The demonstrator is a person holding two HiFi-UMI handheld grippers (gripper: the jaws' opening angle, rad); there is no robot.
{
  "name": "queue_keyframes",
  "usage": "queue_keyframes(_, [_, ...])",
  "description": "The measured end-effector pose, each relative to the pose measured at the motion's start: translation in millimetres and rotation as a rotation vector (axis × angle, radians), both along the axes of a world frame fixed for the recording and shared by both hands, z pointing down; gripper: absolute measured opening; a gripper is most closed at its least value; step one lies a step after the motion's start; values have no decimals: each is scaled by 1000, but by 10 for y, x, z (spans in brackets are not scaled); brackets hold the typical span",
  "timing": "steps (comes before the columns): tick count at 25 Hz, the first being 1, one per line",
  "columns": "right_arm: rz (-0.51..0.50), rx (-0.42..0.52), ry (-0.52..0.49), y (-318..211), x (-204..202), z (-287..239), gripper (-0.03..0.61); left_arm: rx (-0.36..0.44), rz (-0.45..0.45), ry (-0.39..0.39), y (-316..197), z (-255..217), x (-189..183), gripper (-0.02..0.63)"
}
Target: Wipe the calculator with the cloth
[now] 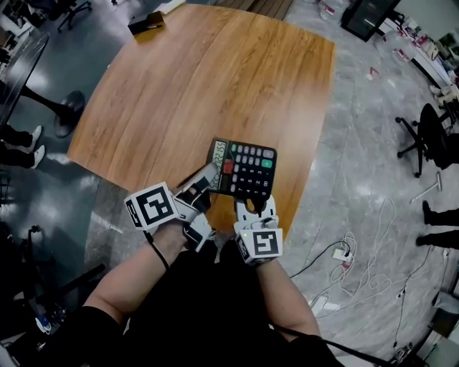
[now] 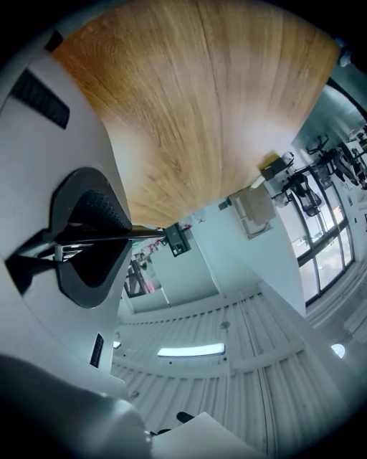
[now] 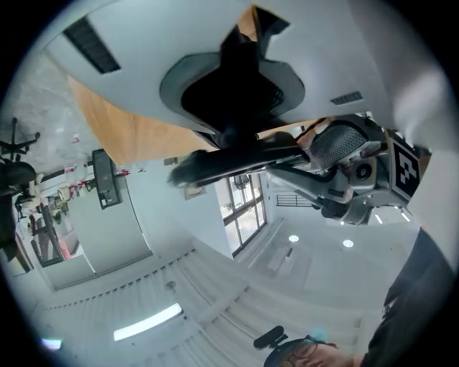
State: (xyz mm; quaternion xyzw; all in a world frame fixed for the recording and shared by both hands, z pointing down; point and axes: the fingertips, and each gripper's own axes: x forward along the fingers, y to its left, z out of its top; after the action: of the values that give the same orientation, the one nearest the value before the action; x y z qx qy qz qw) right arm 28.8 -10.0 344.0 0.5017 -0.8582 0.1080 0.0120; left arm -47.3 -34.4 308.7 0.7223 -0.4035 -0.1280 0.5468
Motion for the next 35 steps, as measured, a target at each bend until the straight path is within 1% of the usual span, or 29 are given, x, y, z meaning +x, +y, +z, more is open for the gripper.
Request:
queue_keyframes(5, [110, 37, 7, -141, 455, -25, 69, -28, -49, -34, -34, 159, -322, 49])
queue_keyframes(9, [210, 46, 19, -218, 858, -63, 69, -4, -57, -111, -65, 264, -510, 49])
queue_keyframes(13, [247, 31, 36, -251, 1000, 17, 69, 0, -68, -155, -128, 454, -577, 49])
queue_keyframes(15, [244, 14, 43, -270, 994, 107, 69, -1, -68, -163, -179, 567, -541, 49])
queue_keyframes(19, [218, -30, 59, -371, 841, 317, 69, -21, -74, -150, -299, 804, -519, 49])
queue_keyframes(22, [196, -59, 84, -554, 734, 474, 69, -29, -79, -149, -440, 974, -515, 49])
queue_keyframes(25, [178, -85, 105, -844, 693, 631, 69, -27, -78, -168, -662, 1137, -497, 49])
queue_keyframes(29, [171, -125, 126, -1202, 657, 881, 69, -6, -77, -203, -963, 1377, -521, 49])
queue_keyframes(32, [166, -161, 149, -1304, 613, 1103, 69, -7, -87, -198, -1038, 1569, -540, 49])
queue_keyframes(35, [155, -201, 163, -1379, 565, 1259, 69, -9, -81, -215, -1069, 1697, -514, 49])
